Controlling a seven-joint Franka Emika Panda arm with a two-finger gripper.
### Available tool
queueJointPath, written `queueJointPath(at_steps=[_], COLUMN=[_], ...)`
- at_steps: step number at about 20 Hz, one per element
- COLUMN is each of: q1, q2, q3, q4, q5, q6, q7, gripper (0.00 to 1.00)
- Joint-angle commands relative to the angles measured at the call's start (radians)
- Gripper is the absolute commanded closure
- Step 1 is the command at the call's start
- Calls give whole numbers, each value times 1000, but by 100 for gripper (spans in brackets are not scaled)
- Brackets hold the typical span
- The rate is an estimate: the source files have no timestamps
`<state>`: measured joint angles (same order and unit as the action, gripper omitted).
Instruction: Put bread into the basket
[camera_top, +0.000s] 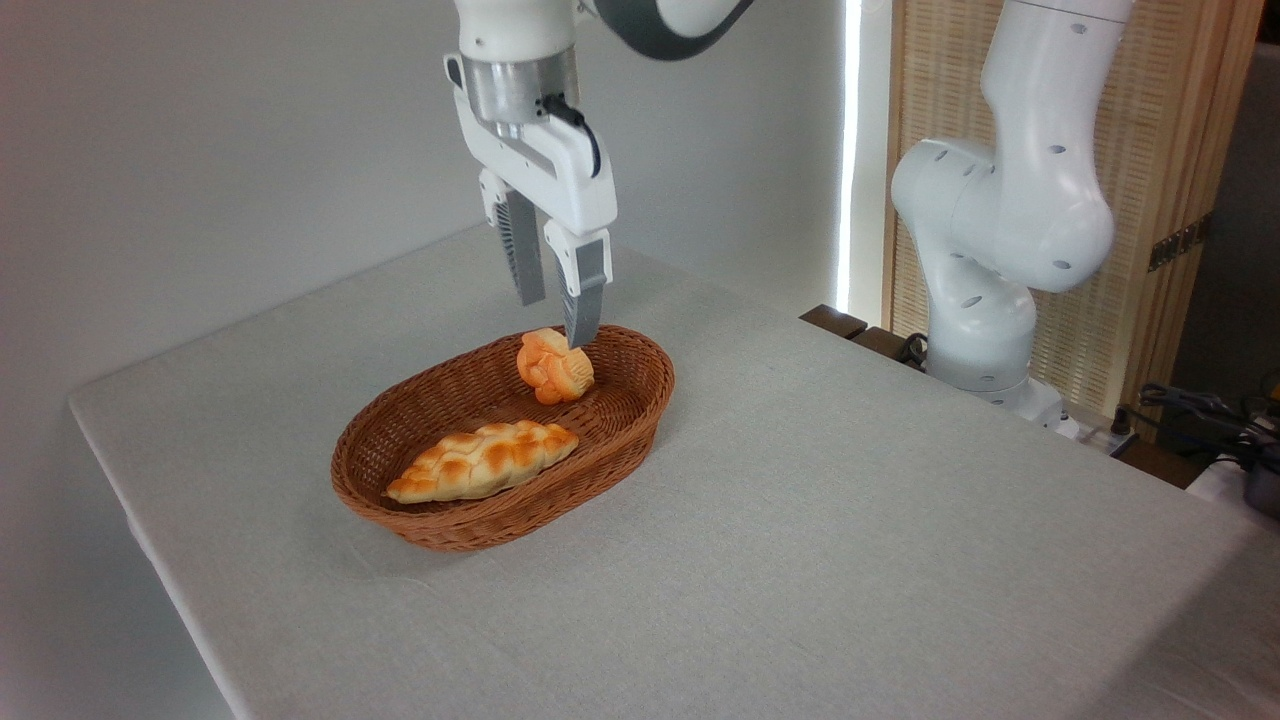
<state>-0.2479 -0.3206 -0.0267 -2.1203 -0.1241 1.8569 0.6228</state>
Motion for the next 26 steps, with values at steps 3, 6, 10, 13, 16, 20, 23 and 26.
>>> queueJointPath(at_steps=[3,6,10,13,16,20,23,26], q1=[5,56,70,106,140,140,150,151], q2=[47,49,132,144,176,212,242,253], q3=[79,71,80,82,68,67,34,14], q4=[146,177,334,361,410,448,480,485], q5=[6,15,58,63,54,55,61,69], q6=[-38,-92,-220,-237,-248,-272,-306,-315], q7=[-14,-6,2,26,28,28,28,29], gripper=[0,0,0,0,0,0,0,0])
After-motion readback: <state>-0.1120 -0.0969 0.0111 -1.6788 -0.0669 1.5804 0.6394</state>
